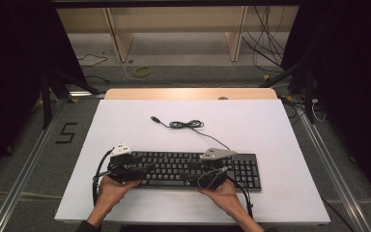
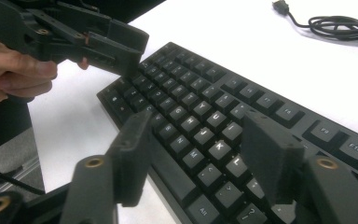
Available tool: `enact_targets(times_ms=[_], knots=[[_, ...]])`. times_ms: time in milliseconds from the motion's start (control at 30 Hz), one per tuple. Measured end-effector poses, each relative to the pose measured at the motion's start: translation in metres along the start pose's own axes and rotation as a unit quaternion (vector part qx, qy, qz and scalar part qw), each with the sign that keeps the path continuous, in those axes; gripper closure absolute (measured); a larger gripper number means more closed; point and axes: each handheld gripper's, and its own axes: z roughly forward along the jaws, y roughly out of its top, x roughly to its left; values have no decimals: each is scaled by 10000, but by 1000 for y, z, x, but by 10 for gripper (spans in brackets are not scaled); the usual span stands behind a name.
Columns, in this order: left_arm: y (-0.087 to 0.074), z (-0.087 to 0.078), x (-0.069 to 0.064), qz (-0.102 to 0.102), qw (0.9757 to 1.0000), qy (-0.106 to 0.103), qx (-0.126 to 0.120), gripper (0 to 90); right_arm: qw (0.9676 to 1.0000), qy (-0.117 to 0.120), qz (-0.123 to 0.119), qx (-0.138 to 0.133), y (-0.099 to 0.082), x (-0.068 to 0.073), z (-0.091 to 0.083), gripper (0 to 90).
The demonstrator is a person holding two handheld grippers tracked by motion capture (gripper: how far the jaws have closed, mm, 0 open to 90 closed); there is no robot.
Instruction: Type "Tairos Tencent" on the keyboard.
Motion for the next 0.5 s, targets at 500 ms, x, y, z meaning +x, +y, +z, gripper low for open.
enact_targets(times_ms=[500], knots=[[-7, -11, -4, 1, 9997, -19, -256, 317, 9995, 16, -100, 283, 2, 7, 20, 768]])
